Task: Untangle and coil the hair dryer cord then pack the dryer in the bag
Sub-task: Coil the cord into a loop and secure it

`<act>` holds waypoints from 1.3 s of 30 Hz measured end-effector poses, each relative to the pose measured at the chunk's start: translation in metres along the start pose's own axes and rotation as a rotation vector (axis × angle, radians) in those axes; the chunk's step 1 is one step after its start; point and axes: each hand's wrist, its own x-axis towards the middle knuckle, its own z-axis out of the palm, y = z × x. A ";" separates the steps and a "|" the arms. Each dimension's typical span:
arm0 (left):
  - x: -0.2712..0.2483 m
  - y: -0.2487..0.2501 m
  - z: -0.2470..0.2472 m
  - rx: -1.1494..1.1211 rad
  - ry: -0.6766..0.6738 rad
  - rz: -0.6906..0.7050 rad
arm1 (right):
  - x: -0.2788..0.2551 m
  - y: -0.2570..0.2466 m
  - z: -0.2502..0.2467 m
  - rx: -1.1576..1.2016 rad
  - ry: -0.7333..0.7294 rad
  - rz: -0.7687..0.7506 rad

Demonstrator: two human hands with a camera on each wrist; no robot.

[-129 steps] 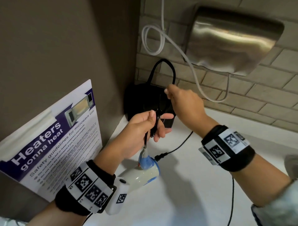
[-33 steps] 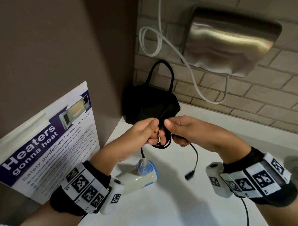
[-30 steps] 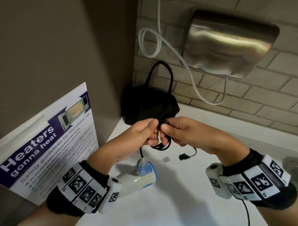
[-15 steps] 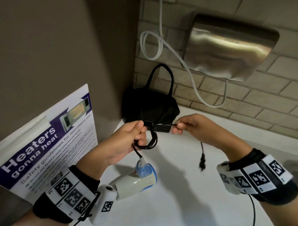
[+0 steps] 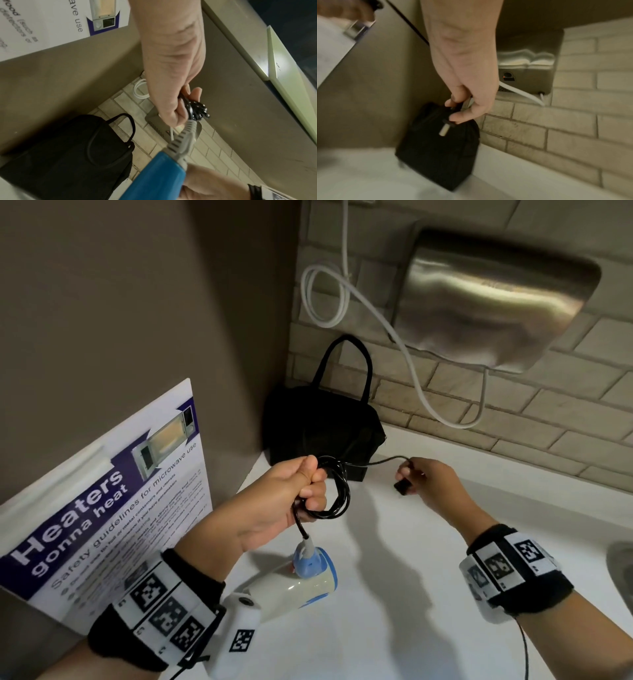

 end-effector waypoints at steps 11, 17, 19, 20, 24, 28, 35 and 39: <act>0.010 -0.004 0.008 0.039 0.190 0.041 | -0.028 -0.075 0.021 1.180 -0.336 0.177; 0.006 -0.003 0.014 -0.012 0.150 0.057 | -0.029 -0.080 0.024 1.198 -0.325 0.211; 0.007 -0.004 0.015 0.000 0.178 0.083 | -0.029 -0.078 0.024 1.220 -0.346 0.247; 0.007 -0.005 0.015 0.006 0.195 0.098 | -0.029 -0.078 0.025 1.232 -0.359 0.258; 0.007 -0.005 0.017 0.026 0.231 0.117 | -0.032 -0.078 0.028 1.286 -0.411 0.250; 0.009 -0.008 0.020 -0.007 0.231 0.112 | -0.033 -0.080 0.035 1.274 -0.415 0.260; 0.013 -0.011 0.018 0.019 0.249 0.057 | -0.043 -0.086 0.039 1.295 -0.528 0.316; 0.010 -0.008 0.017 0.206 0.307 0.037 | -0.046 -0.085 0.042 1.338 -0.510 0.369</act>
